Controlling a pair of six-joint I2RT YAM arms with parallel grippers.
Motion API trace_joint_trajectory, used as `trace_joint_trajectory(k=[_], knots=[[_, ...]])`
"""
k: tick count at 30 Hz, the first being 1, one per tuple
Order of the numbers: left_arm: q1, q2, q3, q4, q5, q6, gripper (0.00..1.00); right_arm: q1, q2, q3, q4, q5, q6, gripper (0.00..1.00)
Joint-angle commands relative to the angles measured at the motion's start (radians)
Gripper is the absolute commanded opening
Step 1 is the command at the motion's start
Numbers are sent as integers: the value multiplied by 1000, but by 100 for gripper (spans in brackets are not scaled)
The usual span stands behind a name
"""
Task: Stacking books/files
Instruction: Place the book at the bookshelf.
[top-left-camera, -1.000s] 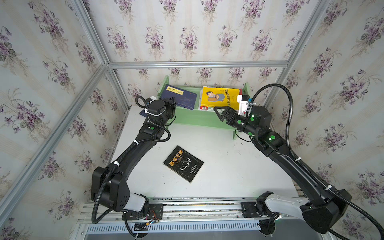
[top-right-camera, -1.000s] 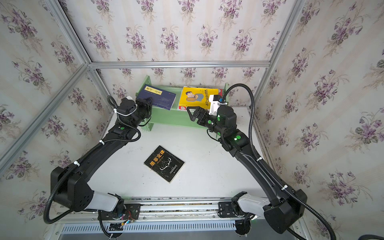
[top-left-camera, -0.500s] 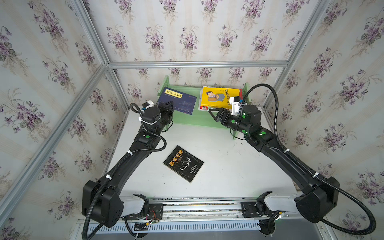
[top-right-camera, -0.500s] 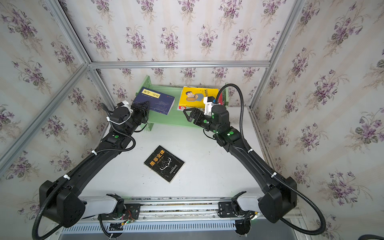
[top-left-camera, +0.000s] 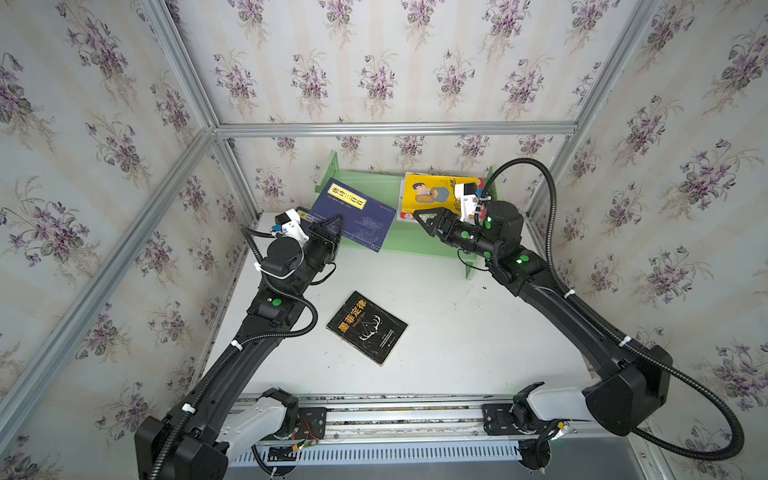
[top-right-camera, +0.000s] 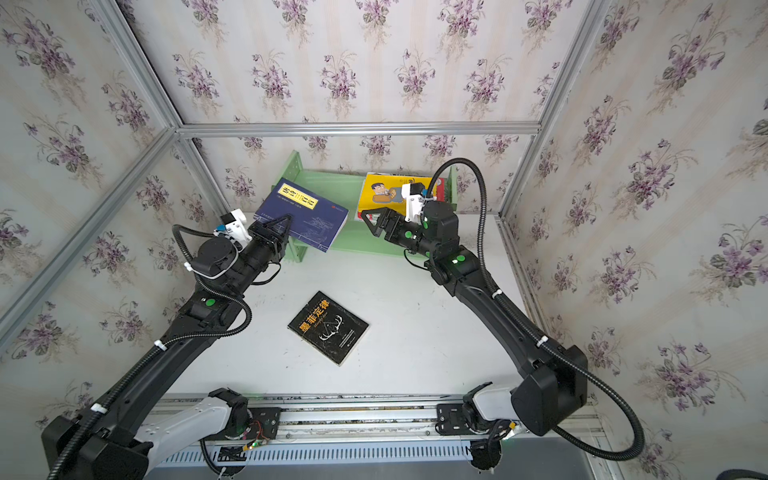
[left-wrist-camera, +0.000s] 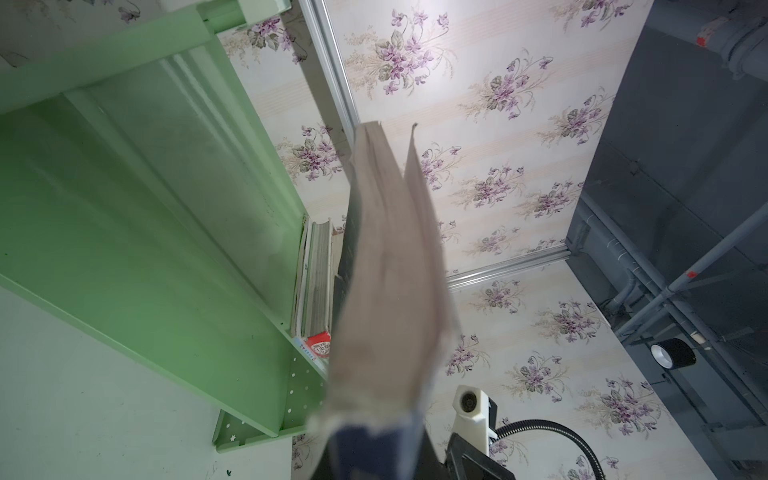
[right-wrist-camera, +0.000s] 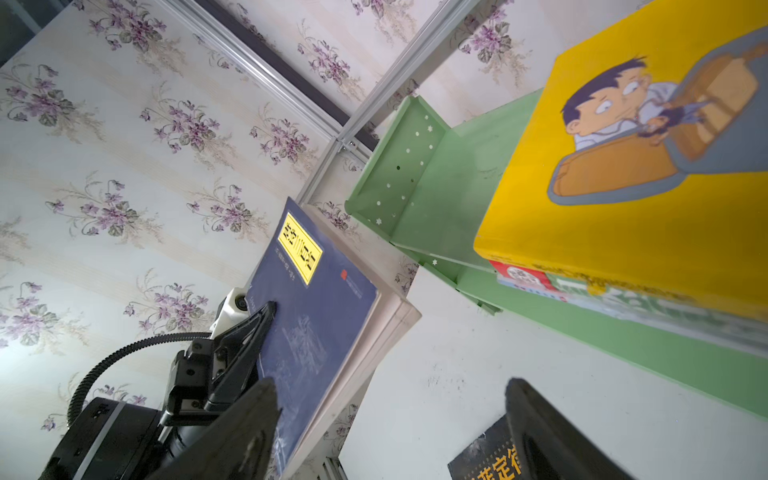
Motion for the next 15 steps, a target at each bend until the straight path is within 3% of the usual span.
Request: trace_joint_trajectory(k=[1, 6, 15], knots=[[1, -10, -17, 56, -30, -6, 8, 5, 30, -7, 141, -92, 81, 86], [-6, 13, -48, 75, -43, -81, 5, 14, 62, -5, 161, -132, 105, 81], [-51, -18, -175, -81, -86, -125, 5, -9, -29, -40, 27, -60, 37, 81]])
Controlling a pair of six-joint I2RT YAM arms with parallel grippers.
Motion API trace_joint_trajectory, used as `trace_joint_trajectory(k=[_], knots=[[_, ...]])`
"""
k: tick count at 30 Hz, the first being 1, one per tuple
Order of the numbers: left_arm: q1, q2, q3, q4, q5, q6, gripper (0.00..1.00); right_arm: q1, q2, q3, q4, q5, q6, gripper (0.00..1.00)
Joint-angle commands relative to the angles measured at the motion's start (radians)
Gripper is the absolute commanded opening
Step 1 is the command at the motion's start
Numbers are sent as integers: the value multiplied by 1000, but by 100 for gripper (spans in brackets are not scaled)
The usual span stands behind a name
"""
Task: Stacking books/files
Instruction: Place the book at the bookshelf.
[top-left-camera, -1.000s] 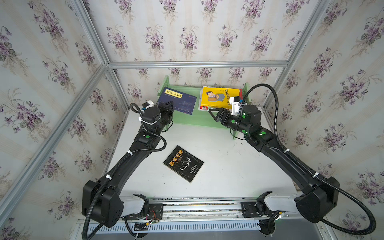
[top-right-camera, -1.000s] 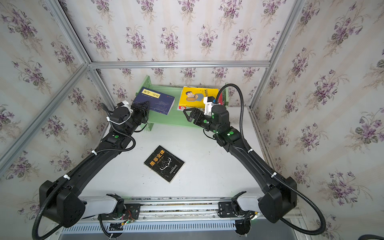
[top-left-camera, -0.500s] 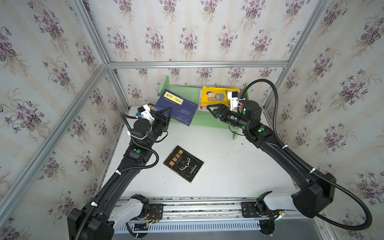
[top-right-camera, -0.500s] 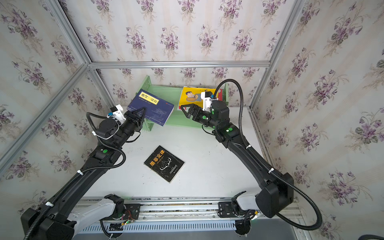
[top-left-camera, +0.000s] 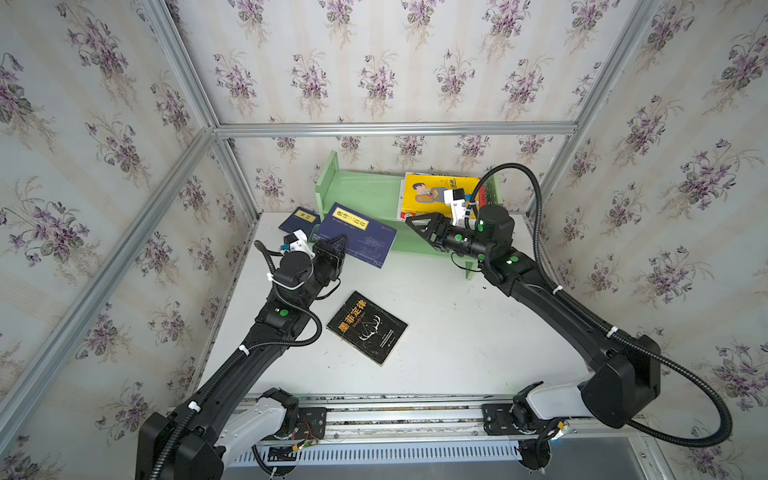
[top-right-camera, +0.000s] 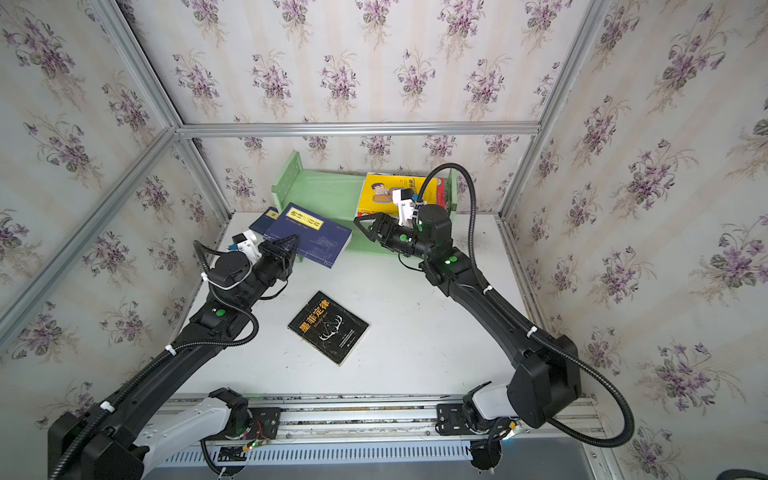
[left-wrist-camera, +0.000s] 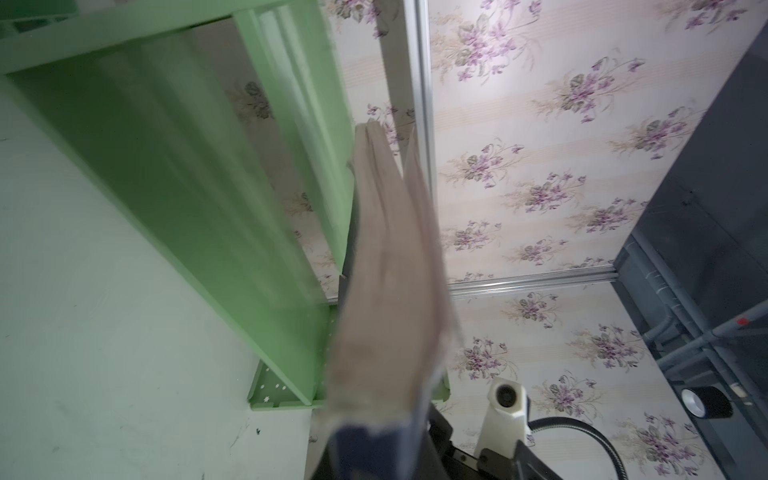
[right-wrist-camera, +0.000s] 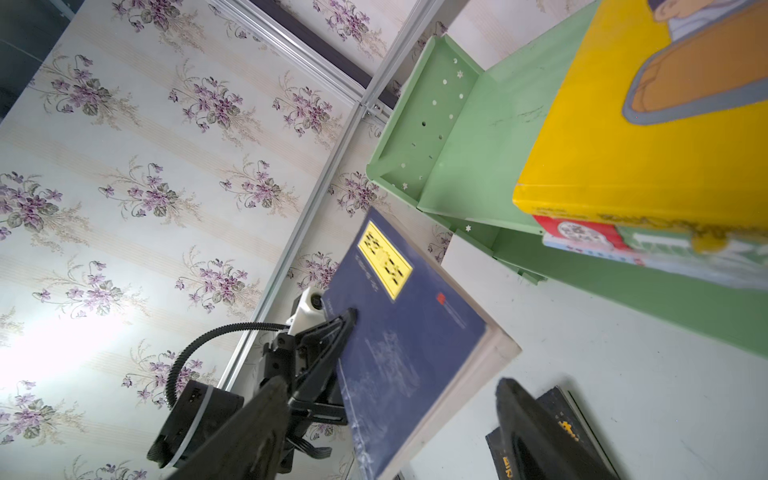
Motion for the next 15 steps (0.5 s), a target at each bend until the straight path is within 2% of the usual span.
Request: trace_joint_trajectory(k=[1, 7, 15], knots=[[-15, 10, -21, -36, -36, -31, 5, -27, -39, -1, -42, 26, -32, 81], [-62, 154, -4, 52, -85, -32, 5, -143, -143, -2, -117, 17, -41, 82], [-110, 453, 155, 302, -142, -40, 5, -225, -260, 17, -293, 48, -121, 83]])
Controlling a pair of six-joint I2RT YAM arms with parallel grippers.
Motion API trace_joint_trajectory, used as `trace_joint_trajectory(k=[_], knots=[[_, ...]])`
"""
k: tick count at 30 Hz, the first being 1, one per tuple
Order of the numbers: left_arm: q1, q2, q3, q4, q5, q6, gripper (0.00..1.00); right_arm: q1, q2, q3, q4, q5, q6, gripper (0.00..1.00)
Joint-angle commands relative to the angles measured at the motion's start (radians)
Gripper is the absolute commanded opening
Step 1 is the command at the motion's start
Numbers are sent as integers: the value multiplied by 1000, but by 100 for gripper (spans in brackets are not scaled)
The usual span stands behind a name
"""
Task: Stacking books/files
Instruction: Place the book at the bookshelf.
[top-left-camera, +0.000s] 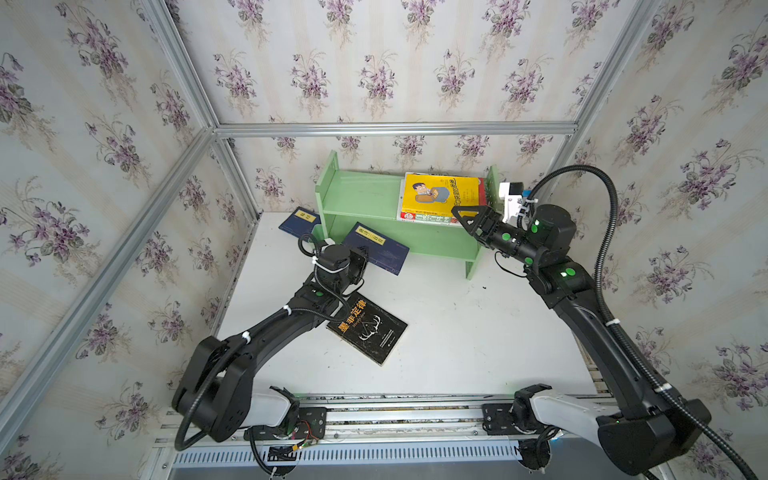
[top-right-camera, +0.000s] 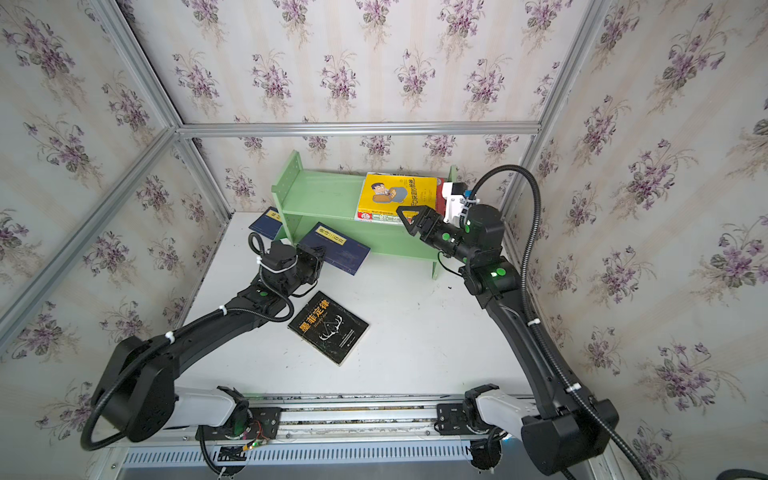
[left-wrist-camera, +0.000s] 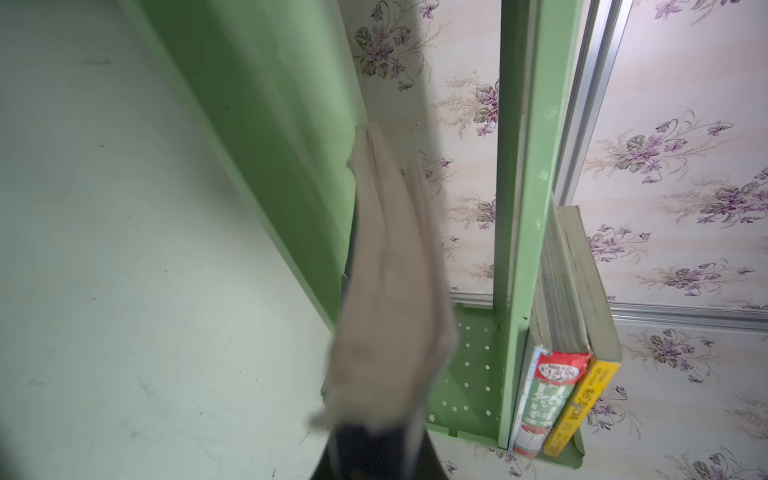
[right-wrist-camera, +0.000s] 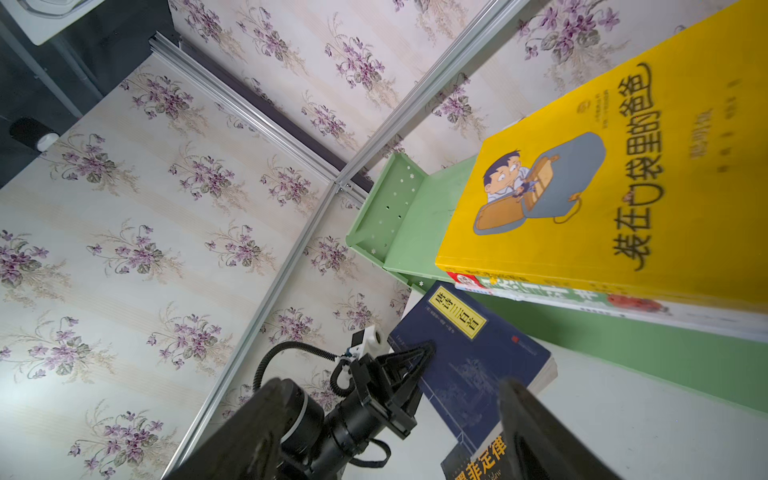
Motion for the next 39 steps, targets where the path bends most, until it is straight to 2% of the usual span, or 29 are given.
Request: trace_joint_trajectory(k=[1, 3, 7, 9, 16, 22, 33, 34, 36, 39], knots=[[-12, 71, 72, 193, -51, -10, 5, -17, -36, 13, -87, 16, -48, 83], [-18, 129, 112, 202, -82, -28, 6, -26, -58, 8, -112, 22, -52, 83], [-20, 274, 124, 386, -118, -166, 5, -45, -107, 6, -169, 32, -73, 83], [-22, 321, 134, 398, -131, -198, 5, -54, -133, 3, -202, 44, -94, 83], [-88, 365, 211, 206, -238, -184, 8, -82, -193, -12, -290, 70, -134, 84], [-131, 432, 281, 125, -301, -255, 12, -90, -206, -19, -340, 70, -156, 84], [-137, 489, 384, 18, -366, -306, 12, -112, -165, -6, -346, 30, -168, 84], [-137, 488, 392, -3, -365, -309, 14, -112, -159, -6, -343, 24, -167, 84], [-139, 485, 394, -18, -361, -311, 37, -114, -151, -6, -334, 15, -164, 84], [-141, 473, 380, -24, -339, -326, 46, -114, -147, -20, -316, 11, -154, 84]])
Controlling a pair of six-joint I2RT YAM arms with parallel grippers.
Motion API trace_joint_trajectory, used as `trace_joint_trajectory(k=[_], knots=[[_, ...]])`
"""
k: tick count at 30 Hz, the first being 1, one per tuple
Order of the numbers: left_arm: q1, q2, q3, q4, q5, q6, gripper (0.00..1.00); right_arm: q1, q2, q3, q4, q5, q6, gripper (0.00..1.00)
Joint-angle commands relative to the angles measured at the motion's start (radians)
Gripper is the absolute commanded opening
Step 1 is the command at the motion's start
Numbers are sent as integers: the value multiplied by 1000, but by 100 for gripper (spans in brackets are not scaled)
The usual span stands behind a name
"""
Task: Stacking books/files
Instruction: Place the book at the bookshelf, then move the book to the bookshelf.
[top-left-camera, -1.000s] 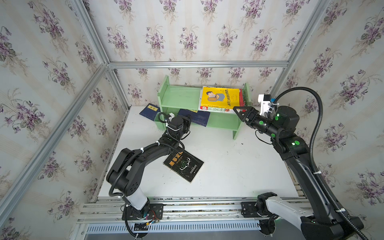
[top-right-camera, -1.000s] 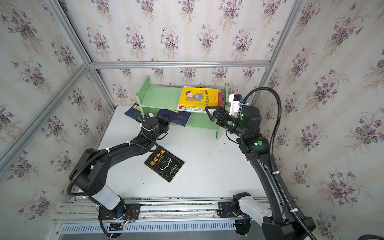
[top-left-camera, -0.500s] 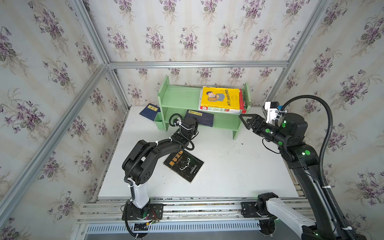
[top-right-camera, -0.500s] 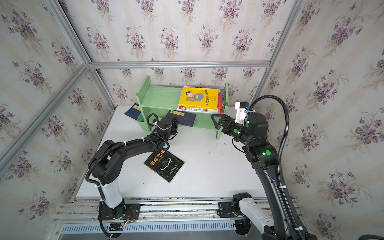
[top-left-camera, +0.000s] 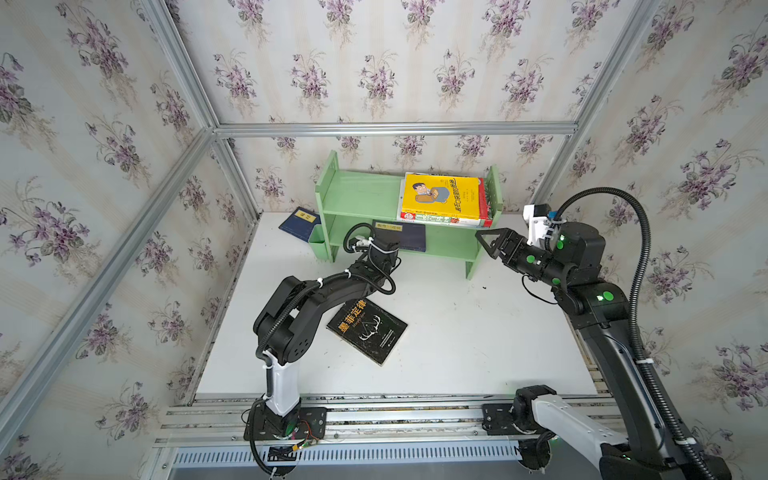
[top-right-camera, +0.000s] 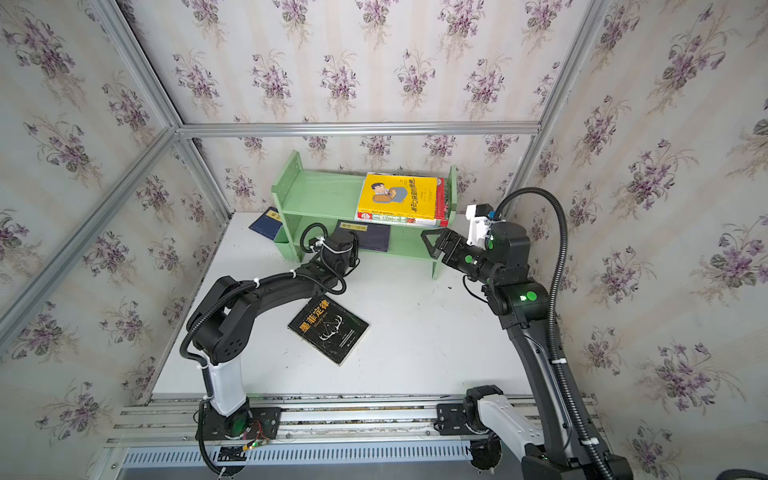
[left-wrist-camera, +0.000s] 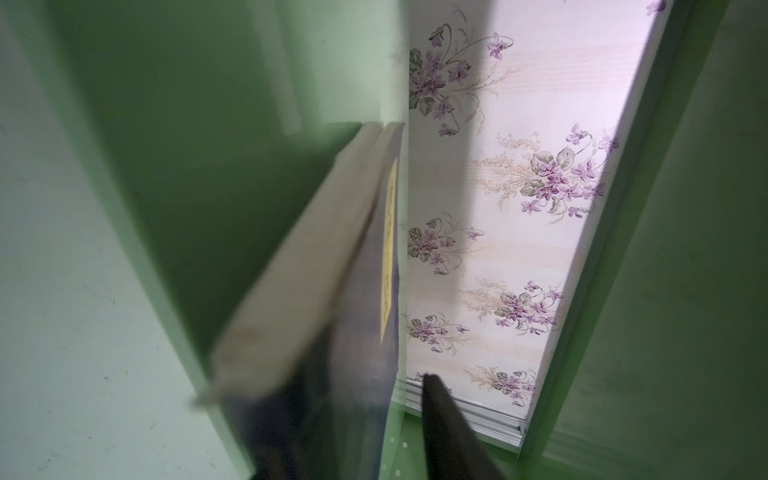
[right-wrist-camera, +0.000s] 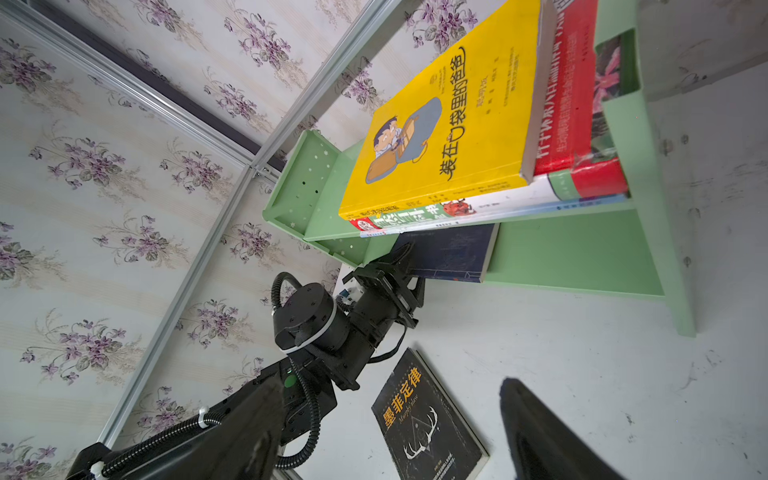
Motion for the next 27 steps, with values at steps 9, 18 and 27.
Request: trace_joint_trajectory(k=[9, 18, 27], knots=[[-3, -85, -21, -154, 53, -26, 98, -2, -4, -59, 108, -33, 44, 83], [19, -165, -59, -214, 111, 42, 99, -3, -27, -120, 153, -22, 79, 83], [55, -139, -14, -216, 238, 119, 99, -2, -57, -155, 148, 7, 90, 82]])
